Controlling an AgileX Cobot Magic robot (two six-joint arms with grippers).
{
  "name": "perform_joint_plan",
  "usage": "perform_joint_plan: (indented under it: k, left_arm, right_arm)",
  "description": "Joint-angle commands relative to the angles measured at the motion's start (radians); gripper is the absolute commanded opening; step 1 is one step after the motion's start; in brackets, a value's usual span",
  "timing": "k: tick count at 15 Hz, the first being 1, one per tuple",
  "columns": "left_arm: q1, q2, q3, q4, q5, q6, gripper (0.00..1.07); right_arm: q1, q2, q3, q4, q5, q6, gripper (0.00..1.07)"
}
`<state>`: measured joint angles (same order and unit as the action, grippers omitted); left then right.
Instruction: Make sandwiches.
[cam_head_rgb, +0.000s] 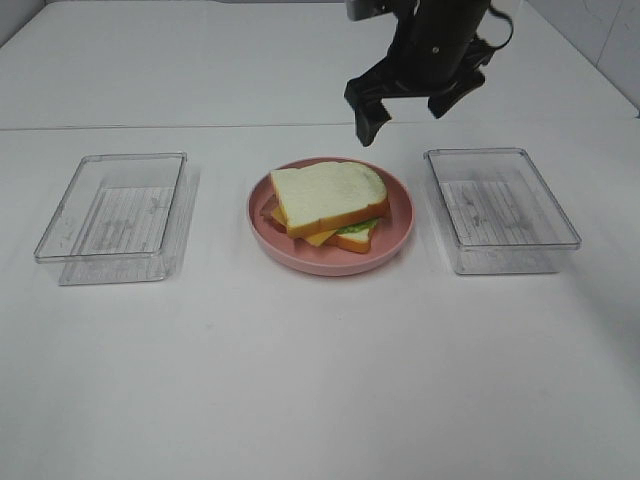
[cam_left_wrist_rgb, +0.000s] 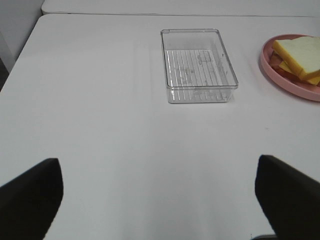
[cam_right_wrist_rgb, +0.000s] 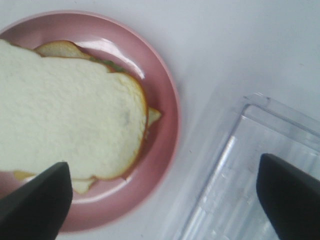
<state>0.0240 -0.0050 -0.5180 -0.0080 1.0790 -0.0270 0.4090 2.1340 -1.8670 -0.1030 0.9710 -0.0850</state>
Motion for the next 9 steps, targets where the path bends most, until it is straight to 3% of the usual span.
perform_joint_plan:
  k: [1, 6, 9]
  left_arm:
    - [0.002, -0.016, 0.001, -0.002, -0.009, 0.000, 0.98]
    - [0.002, -0.016, 0.001, -0.002, -0.009, 0.000, 0.98]
    - [0.002, -0.016, 0.001, -0.002, -0.009, 0.000, 0.98]
  right_arm:
    - [-0.003, -0.069, -0.009, -0.057, 0.116, 0.013, 0.97]
    - [-0.003, -0.199, -0.009, -0.077, 0.352, 0.061, 0.97]
    - [-0.003, -0.260, 0.069, -0.024, 0.363, 0.066, 0.97]
